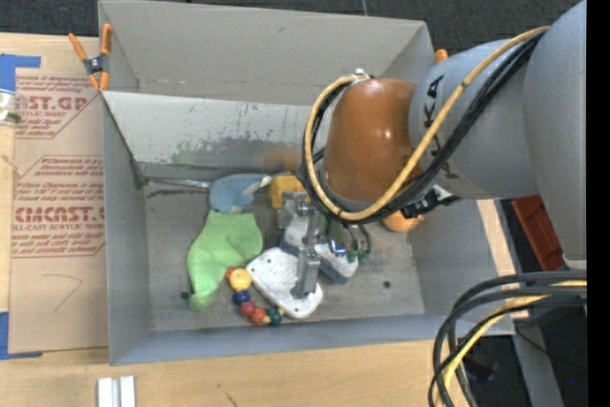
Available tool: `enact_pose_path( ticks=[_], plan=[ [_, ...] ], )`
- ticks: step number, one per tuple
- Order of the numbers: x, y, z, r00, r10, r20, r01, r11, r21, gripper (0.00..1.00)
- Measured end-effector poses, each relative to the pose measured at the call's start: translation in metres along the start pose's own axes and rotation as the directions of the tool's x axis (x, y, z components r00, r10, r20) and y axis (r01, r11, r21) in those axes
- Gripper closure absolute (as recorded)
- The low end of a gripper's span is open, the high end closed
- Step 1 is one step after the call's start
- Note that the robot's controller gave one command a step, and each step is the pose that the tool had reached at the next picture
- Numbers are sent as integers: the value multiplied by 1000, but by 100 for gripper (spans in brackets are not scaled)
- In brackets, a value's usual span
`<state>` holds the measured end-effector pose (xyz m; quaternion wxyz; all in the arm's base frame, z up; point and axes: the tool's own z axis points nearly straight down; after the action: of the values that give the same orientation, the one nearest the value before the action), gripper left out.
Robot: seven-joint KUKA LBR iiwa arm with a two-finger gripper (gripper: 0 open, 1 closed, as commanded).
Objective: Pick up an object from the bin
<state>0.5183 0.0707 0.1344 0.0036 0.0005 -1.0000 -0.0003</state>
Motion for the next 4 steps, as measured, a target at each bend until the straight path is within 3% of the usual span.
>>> enact_pose_path(
  ticks=[1, 2, 3, 4],
  plan=[
    [-2, 0, -4, 1000, 1, 7, -1, 1000, -1, 0],
    [9, 7, 30, 1000, -20, 13, 20, 1000, -1, 0],
    [12, 25, 61, 988, -151, 11, 151, 989, -2, 100],
    [12, 25, 61, 988, -151, 11, 151, 989, -2, 100]
  ],
)
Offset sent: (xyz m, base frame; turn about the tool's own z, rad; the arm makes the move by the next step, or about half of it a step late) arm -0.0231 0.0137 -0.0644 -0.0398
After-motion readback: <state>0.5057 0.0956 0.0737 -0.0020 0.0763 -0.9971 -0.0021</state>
